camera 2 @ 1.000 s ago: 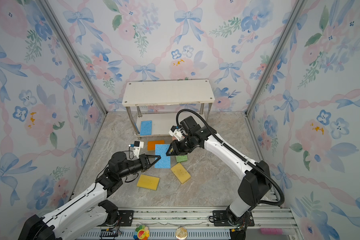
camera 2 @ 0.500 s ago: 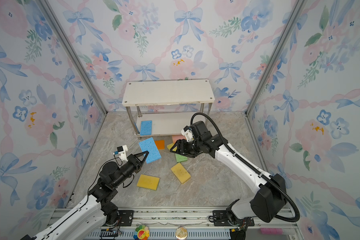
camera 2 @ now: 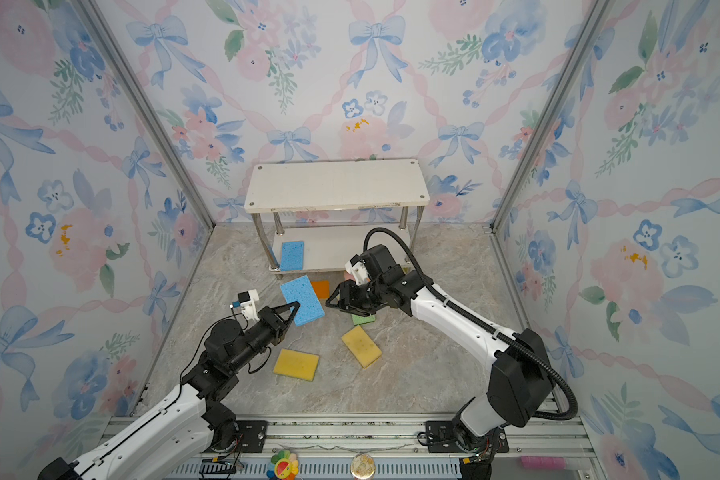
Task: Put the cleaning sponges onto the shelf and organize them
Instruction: 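Lift the second blue sponge and bring it toward the left gripper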
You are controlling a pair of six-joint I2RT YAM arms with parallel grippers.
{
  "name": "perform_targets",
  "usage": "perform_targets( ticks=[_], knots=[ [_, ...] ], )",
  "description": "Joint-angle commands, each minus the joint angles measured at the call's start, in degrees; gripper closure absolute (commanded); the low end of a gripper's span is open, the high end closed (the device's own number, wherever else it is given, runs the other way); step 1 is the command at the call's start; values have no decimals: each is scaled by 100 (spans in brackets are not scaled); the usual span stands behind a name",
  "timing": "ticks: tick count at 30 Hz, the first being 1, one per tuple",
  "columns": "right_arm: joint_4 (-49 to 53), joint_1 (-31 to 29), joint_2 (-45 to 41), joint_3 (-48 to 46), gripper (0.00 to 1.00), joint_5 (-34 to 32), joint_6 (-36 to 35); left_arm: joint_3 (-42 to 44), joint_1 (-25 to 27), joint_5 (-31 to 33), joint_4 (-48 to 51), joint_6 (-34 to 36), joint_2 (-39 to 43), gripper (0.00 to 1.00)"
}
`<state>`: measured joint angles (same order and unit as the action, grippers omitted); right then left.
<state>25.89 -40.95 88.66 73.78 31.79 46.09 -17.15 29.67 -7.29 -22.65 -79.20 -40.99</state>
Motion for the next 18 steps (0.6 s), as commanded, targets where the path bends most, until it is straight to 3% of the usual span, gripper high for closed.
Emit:
perform_targets(
  ticks=[1,18],
  knots=[
    [-270,-155,140,235,51,145,111,-78,36,3,-198,-24,6,100],
    [-334,-426,248,304,70,218,228,-123,35,67,-261,-35,1,100]
  ],
)
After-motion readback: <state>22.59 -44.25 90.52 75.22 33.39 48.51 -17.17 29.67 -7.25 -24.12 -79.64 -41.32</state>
